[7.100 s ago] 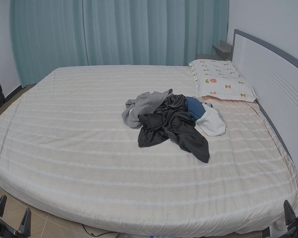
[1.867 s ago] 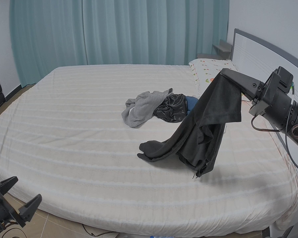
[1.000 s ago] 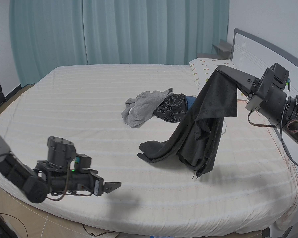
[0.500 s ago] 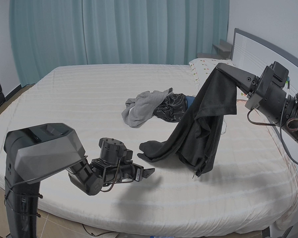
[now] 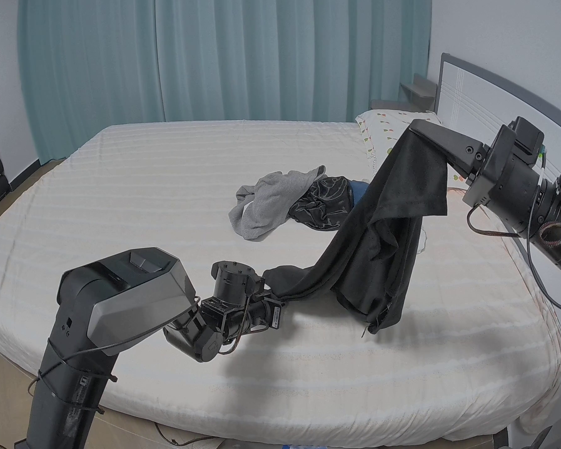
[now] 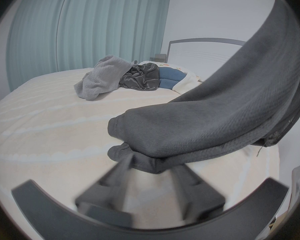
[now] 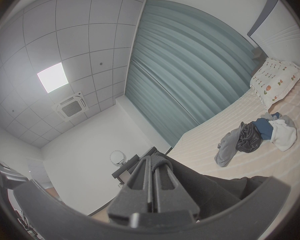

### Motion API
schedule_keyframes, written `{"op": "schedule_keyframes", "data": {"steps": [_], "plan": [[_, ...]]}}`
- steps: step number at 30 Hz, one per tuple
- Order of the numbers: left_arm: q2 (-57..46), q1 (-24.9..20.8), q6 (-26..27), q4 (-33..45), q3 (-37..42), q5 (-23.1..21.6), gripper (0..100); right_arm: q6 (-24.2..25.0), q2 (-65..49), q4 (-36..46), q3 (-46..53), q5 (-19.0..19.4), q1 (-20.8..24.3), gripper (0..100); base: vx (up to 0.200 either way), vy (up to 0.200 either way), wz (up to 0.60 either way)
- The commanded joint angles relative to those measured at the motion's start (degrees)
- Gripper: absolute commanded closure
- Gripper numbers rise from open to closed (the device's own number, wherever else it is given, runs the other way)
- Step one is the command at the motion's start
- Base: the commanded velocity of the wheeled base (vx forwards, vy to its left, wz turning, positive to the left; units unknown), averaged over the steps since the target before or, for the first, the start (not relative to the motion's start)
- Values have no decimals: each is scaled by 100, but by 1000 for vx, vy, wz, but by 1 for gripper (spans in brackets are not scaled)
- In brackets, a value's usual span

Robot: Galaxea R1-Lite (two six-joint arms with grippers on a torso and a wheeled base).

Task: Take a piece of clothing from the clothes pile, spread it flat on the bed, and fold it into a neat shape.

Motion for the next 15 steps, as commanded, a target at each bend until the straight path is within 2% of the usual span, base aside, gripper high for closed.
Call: {"op": "schedule_keyframes", "data": {"steps": [1, 8, 15], "plan": [[92, 60, -22, -16, -69, 89, 100, 0, 34, -3, 43, 9, -100, 100, 0, 0, 0], [-330, 113, -391, -350, 406, 274, 100, 18, 165, -3, 60, 18, -249, 100, 0, 0, 0], [-1499, 315, -400, -324, 1513, 265, 100, 9, 359, -11, 34, 27, -504, 100, 0, 0, 0]]}}
